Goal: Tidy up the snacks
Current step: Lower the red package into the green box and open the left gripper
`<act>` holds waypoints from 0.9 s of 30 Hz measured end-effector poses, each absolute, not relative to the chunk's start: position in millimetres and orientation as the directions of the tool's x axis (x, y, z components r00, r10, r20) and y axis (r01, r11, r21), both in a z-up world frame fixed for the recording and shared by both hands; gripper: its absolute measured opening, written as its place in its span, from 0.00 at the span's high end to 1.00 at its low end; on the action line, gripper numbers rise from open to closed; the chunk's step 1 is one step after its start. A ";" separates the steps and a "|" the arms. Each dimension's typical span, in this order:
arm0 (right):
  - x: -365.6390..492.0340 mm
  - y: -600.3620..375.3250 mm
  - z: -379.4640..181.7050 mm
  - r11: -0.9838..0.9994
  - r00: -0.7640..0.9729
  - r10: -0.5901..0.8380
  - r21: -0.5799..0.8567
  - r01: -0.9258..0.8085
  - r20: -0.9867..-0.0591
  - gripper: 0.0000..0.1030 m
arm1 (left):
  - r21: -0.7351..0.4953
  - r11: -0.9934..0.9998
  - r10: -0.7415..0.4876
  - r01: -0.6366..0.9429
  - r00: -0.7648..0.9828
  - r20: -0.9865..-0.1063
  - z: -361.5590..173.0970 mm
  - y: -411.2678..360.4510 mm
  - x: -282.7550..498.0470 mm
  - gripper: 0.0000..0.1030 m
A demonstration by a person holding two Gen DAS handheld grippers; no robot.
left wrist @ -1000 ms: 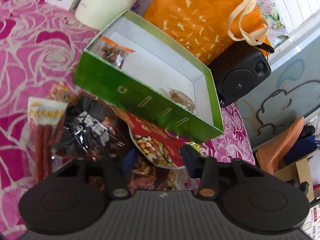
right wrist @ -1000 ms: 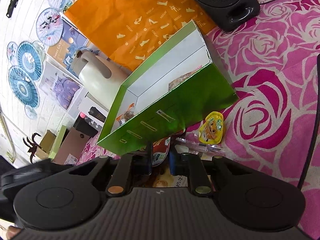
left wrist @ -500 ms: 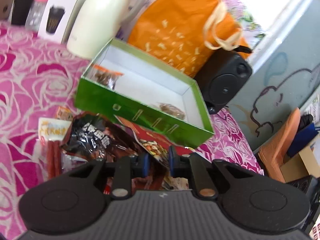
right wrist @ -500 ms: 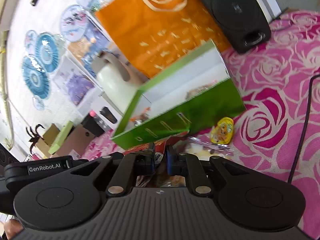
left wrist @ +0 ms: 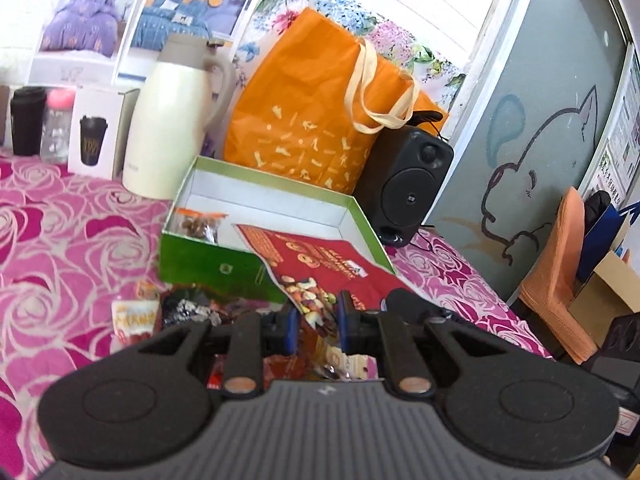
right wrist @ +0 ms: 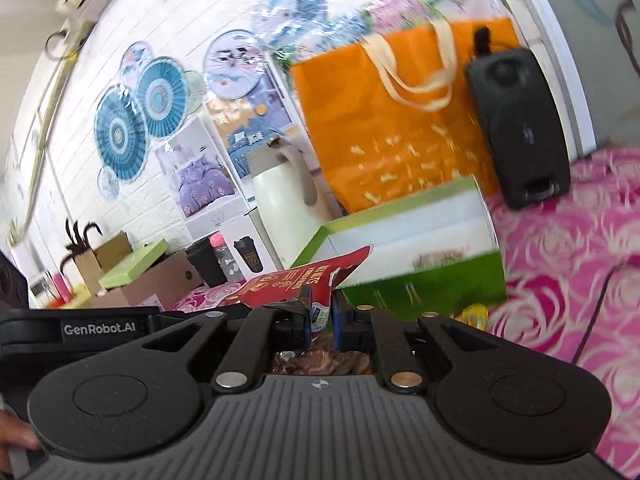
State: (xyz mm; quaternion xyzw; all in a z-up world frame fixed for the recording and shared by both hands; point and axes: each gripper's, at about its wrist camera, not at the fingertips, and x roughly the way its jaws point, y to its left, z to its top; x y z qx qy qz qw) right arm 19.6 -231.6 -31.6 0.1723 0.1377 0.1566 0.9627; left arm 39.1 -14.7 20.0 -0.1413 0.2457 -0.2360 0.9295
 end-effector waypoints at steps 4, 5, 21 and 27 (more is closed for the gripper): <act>31.9 -228.7 -28.2 0.898 0.909 0.352 0.355 -0.260 -0.224 0.82 | -0.376 0.852 -0.501 0.363 0.772 -0.391 23.6 -11.8 49.8 0.89; 36.8 -228.7 -27.2 0.898 0.908 0.352 0.354 -0.260 -0.227 0.82 | -0.366 0.855 -0.499 0.367 0.773 -0.390 24.6 -12.6 53.6 0.89; 104.5 -235.4 -36.0 0.958 0.944 0.245 0.205 -0.200 -0.222 0.82 | -0.220 0.867 -0.498 0.446 0.779 -0.381 18.3 -46.4 143.3 0.89; 147.6 -251.1 -44.1 0.951 0.938 0.213 0.280 -0.134 -0.274 0.87 | -0.197 0.883 -0.469 0.426 0.774 -0.426 0.9 -57.0 184.3 0.89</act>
